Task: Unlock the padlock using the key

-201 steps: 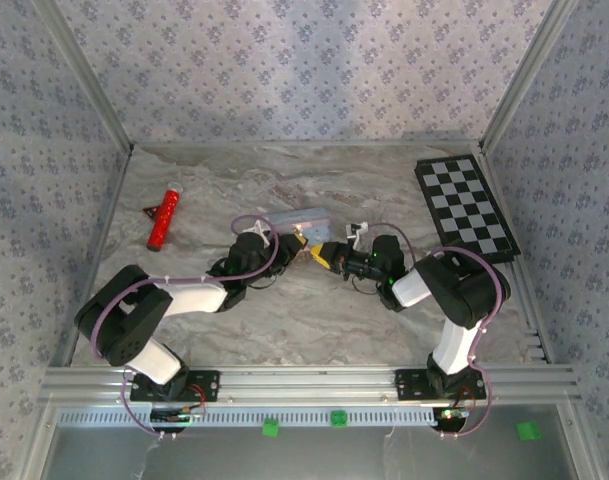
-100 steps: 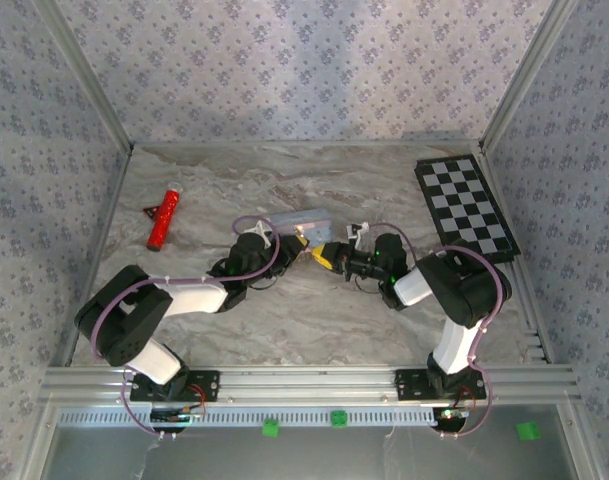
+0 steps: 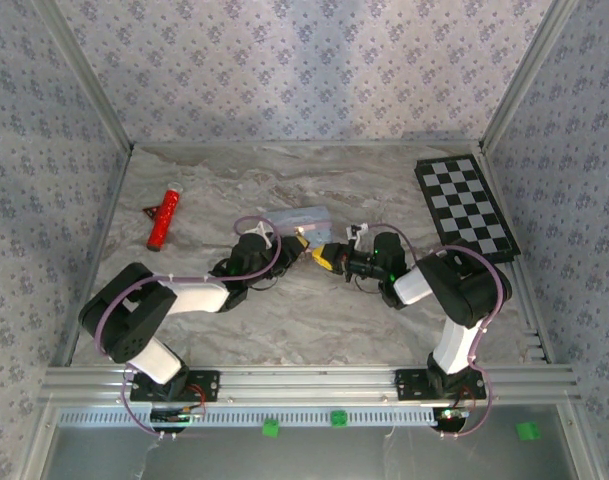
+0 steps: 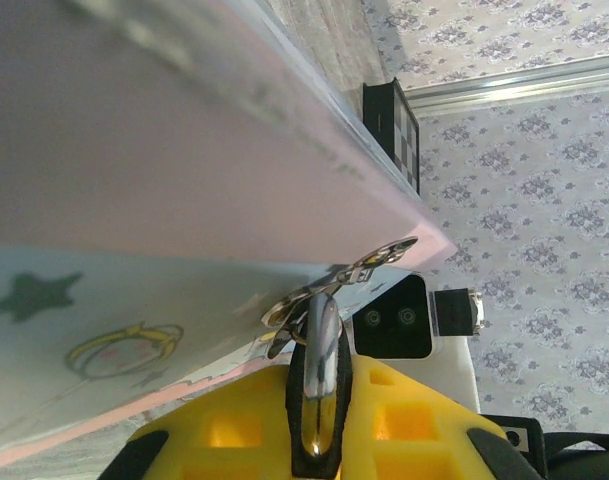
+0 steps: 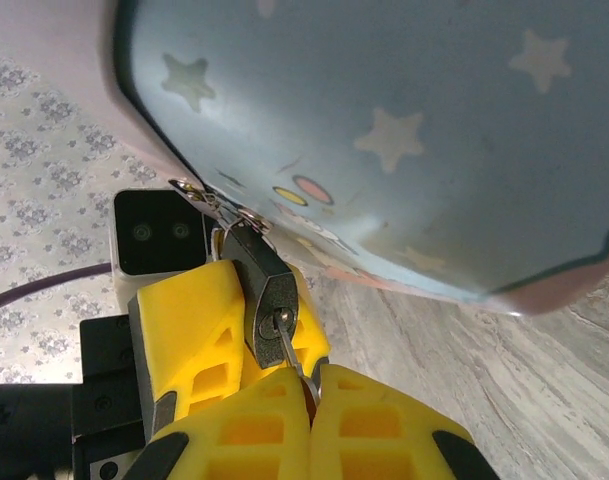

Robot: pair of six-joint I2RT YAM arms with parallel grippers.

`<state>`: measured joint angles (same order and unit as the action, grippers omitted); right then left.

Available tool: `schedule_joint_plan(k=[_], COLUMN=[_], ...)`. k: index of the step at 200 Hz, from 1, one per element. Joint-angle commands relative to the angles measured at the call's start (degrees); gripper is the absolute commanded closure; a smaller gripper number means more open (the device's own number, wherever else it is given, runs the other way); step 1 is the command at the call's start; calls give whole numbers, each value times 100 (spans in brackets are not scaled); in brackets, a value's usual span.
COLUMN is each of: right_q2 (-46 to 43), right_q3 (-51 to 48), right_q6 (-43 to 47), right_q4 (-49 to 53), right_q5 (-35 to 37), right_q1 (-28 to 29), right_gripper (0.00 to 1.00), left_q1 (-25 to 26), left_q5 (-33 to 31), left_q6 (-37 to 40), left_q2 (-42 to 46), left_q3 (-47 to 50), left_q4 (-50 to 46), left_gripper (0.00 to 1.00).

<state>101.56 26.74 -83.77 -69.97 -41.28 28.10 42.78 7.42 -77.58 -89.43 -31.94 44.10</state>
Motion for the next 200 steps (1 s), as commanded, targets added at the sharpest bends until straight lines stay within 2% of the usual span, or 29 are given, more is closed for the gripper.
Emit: schedule_joint_plan(k=[1, 20, 112, 158, 200], right_q2=[-294, -404, -420, -73, -5], right_q3=[555, 569, 701, 668, 657], right_q6=[181, 288, 192, 154, 282], right_q4=[111, 344, -22, -963, -969], right_q5=[229, 254, 176, 156, -34], right_q1=[115, 107, 157, 219, 44], right_gripper=[100, 100, 100, 100, 100], left_q1=[622, 621, 641, 813, 883], left_q5=[1763, 1761, 1798, 1813, 1789], left_q6=[8, 2, -48, -369, -339], left_q2=[-108, -118, -132, -122, 46], left_q3=[-107, -95, -102, -249, -277], left_q4=[108, 125, 217, 637, 486], left_gripper=[97, 97, 97, 97, 98])
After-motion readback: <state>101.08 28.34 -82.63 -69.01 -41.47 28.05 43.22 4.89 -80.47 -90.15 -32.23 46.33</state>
